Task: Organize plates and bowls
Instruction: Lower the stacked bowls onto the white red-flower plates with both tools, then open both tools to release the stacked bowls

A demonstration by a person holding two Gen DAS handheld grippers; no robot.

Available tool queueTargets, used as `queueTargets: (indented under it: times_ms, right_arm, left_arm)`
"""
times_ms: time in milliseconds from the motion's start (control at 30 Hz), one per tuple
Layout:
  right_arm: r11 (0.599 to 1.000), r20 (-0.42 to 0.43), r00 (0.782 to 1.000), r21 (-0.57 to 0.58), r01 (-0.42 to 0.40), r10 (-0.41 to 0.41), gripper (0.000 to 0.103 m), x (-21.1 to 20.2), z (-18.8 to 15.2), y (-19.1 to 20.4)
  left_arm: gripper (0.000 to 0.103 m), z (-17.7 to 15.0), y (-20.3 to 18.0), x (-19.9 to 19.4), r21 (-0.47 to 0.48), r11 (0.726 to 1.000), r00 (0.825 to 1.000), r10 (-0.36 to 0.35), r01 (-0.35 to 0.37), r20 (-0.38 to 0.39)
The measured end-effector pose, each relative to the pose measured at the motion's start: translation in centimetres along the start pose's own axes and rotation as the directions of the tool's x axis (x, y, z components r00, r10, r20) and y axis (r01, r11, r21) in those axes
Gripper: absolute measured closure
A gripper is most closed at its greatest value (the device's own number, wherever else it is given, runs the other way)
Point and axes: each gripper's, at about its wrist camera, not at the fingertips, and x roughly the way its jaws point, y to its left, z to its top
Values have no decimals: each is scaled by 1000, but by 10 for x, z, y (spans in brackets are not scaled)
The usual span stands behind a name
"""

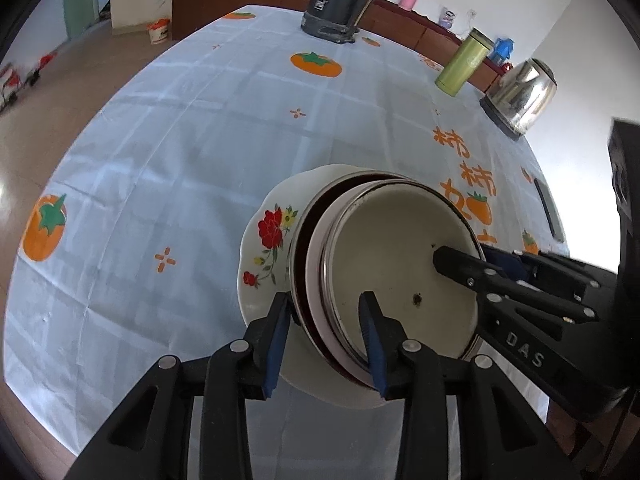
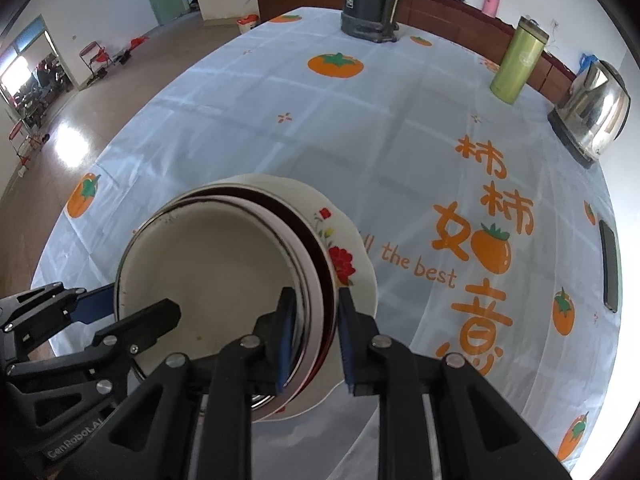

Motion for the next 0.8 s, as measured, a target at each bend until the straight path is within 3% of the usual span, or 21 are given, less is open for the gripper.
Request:
queueTargets:
  times_ms: [300,433,500,567,633,800]
  right_arm:
    - [1000,47,999,9,-8,7,76,2,-7,3]
    - [1000,51,999,9,-3,3,75,3,-9,3]
    - [1000,56,998,10,-2,2,68,3,-9,3]
    - [1000,92,995,21,21,-23,57,-4,-10,2]
    - [999,147,988,31,38,-42,37,-18,-15,1]
    - [995,297,950,34,93,-99,34,-57,-35,3]
  left_arm:
    - [64,3,3,2,13,1000,999,-29,28,43]
    - [60,4,1,2,26,1000,998,-14,13,55]
    - [57,4,0,-2,31,999,996,26,-29,86]
    - [51,4,-2,-11,53,997,990,41,-48,138]
    - [45,3,-2,-24,60,997,981,40,-52,191]
    - [43,-4,-17,-62,143,987,936,19,-74,351]
